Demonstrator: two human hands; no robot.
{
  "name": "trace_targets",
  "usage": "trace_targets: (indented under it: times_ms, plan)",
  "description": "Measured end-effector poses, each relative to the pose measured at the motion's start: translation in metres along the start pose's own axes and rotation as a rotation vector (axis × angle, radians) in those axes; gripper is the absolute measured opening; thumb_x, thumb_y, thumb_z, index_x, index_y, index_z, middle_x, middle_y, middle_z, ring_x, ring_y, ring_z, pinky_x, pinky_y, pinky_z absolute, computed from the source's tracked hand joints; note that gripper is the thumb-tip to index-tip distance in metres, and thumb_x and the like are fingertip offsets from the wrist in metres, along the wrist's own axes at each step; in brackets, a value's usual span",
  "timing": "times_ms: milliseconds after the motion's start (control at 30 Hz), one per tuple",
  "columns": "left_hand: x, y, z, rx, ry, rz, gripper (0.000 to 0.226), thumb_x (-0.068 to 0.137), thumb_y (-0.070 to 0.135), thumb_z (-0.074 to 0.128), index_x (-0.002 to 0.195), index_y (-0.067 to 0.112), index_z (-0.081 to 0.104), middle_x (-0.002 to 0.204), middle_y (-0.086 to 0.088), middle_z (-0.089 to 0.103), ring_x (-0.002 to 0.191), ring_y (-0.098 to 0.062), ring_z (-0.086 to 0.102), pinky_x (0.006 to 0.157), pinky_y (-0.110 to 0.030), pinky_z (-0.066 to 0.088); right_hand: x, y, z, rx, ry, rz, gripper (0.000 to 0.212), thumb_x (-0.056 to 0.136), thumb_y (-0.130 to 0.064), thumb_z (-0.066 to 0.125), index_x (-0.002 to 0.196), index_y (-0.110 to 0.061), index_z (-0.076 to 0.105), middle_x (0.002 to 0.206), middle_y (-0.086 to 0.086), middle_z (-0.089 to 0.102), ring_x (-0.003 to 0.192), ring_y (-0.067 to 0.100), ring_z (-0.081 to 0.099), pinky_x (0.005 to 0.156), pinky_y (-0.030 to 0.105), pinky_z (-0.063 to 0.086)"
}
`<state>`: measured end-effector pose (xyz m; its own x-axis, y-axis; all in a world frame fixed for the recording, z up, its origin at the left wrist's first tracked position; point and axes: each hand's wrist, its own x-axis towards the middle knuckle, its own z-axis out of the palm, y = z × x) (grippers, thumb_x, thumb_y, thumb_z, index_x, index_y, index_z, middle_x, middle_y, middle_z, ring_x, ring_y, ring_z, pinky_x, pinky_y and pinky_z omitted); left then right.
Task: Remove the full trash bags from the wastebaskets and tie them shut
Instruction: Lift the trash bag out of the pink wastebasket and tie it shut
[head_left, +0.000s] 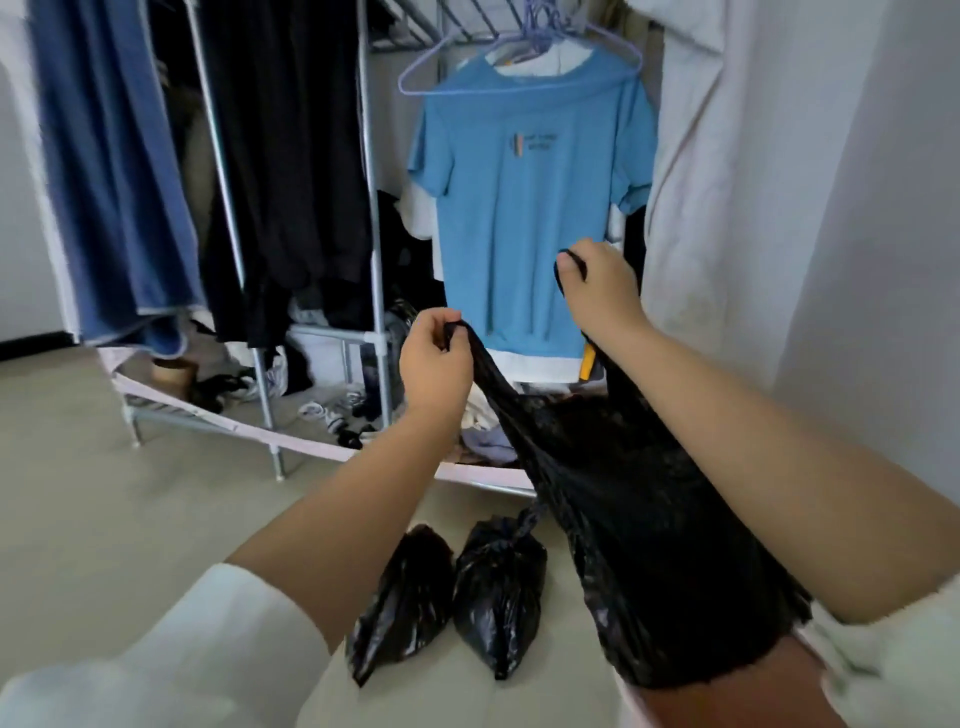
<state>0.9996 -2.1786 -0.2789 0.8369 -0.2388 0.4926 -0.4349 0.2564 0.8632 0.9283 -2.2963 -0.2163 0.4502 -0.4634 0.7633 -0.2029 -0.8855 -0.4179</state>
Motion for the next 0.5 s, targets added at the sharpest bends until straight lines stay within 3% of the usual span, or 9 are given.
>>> trace_targets:
  times_ms: [133,200,267,400,500]
  plan:
    - [0.020,0.019,-0.062,0.366,-0.013,0.153,0.024,0.093,0.004,0.046,0.113,0.003,0.058,0.087,0.000,0.057,0.084,-0.016,0.051,0.067,-0.016,0.031,0.014,-0.062,0.032,0.058,-0.037,0.016,0.028,0.096,-0.014,0.040,0.098,0.007,0.058,0.114,0.029,0.057,0.111,0.034,0.049,0.078,0.031,0.027]
    - [0.025,0.017,-0.084,0.494,-0.016,0.145,0.027,0.094,0.007,0.045,0.119,0.004,0.057,0.103,-0.008,0.065,0.097,-0.024,0.058,0.078,-0.022,0.038,0.008,-0.078,0.052,0.078,-0.081,0.035,0.027,0.095,-0.014,0.041,0.095,0.007,0.059,0.114,0.029,0.056,0.112,0.034,0.049,0.080,0.031,0.027]
    - [0.028,0.004,-0.105,0.636,-0.017,0.078,0.029,0.096,0.010,0.043,0.122,0.005,0.055,0.114,-0.015,0.065,0.106,-0.032,0.058,0.088,-0.032,0.045,-0.012,-0.079,0.080,0.094,-0.152,0.049,0.026,0.095,-0.014,0.041,0.088,0.005,0.057,0.112,0.029,0.055,0.110,0.035,0.049,0.081,0.031,0.028]
    - [0.015,-0.051,-0.161,1.081,-0.113,-0.083,0.027,0.097,0.007,0.039,0.113,0.000,0.059,0.113,-0.021,0.064,0.106,-0.034,0.058,0.085,-0.037,0.045,-0.075,-0.065,0.151,0.114,-0.399,0.061,0.039,0.096,-0.015,0.040,0.059,-0.007,0.032,0.085,0.015,0.046,0.092,0.031,0.046,0.071,0.031,0.026]
    - [-0.004,-0.092,-0.207,1.256,-0.151,-0.227,0.026,0.096,0.002,0.035,0.111,0.000,0.056,0.113,-0.022,0.059,0.102,-0.036,0.057,0.083,-0.041,0.046,-0.125,-0.072,0.199,0.154,-0.580,0.051,0.044,0.096,-0.015,0.040,0.053,-0.009,0.033,0.069,0.004,0.032,0.083,0.021,0.036,0.064,0.028,0.019]
